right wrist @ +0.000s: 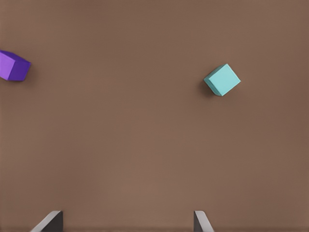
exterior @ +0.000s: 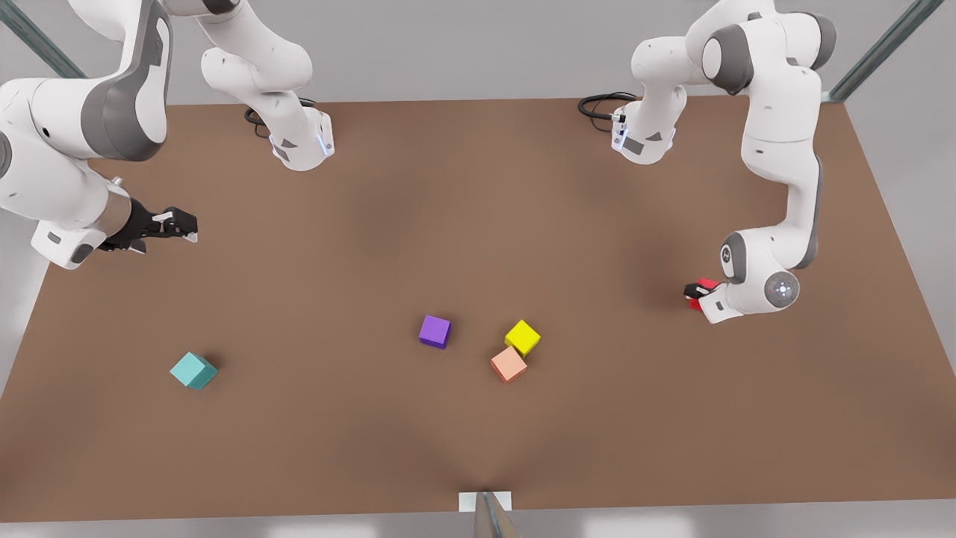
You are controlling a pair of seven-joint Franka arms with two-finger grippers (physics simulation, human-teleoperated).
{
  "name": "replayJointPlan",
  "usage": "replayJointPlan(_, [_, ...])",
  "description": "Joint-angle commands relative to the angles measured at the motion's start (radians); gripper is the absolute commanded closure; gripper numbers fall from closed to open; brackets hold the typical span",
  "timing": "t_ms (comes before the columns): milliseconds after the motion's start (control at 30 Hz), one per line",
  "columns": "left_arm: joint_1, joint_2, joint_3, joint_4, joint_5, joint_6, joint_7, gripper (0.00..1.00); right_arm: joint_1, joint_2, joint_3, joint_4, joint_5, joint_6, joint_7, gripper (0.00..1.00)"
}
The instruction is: Pick up red wooden cube and pass to hand red wooden cube and place in blue wooden cube
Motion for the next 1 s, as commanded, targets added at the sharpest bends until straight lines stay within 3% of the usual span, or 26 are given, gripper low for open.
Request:
replayJointPlan(0, [0.000,0.002,0.000,0.000,0.001,0.000,-0.058,0.12,0.000,0.000,0.000,0.000,0.008,-0.001,-0.005,0.00])
replayJointPlan(67, [0.000,0.001,0.000,0.002,0.001,-0.003,-0.056,0.31,0.000,0.000,0.000,-0.001,0.008,-0.001,-0.005,0.00])
replayJointPlan(167, [-0.005,-0.004,-0.005,0.019,-0.003,-0.028,-0.108,0.32,0.000,-0.001,0.000,-0.004,0.008,-0.001,-0.005,0.00])
replayJointPlan(233, [-0.003,-0.012,-0.069,0.150,-0.054,-0.241,-0.277,0.32,0.000,-0.001,0.000,-0.004,0.008,-0.001,-0.005,0.00])
replayJointPlan(333, [-0.005,0.013,-0.086,0.372,-0.433,-0.649,-0.311,0.32,0.002,0.003,0.000,-0.015,0.022,-0.002,-0.008,0.00])
replayJointPlan(400, [-0.009,0.031,-0.233,0.465,-0.603,-0.729,-0.516,0.32,0.000,0.028,0.000,-0.033,0.095,-0.036,-0.175,0.00])
replayJointPlan(500, [-0.011,0.258,-0.478,0.783,-0.695,-0.704,-0.655,0.32,-0.006,0.141,0.000,-0.078,0.531,-0.126,-0.190,0.00])
replayJointPlan(600, [-0.026,0.341,-0.609,0.806,-0.856,-0.456,-0.652,0.32,-0.012,0.331,0.000,-0.078,1.016,-0.126,-0.288,0.00])
replayJointPlan(667, [-0.034,0.376,-0.673,0.812,-0.876,-0.320,-0.644,0.32,0.008,0.520,0.007,-0.053,1.223,-0.108,-0.596,0.00])
replayJointPlan(833, [-0.034,0.462,-0.745,0.821,-1.048,-0.233,-0.445,0.32,0.045,0.617,0.029,0.030,1.347,-0.065,-1.171,0.00])
replayJointPlan(967, [-0.032,0.479,-0.755,0.823,-1.076,-0.240,-0.392,0.32,0.071,0.615,0.027,0.011,1.341,0.124,-1.715,0.00])
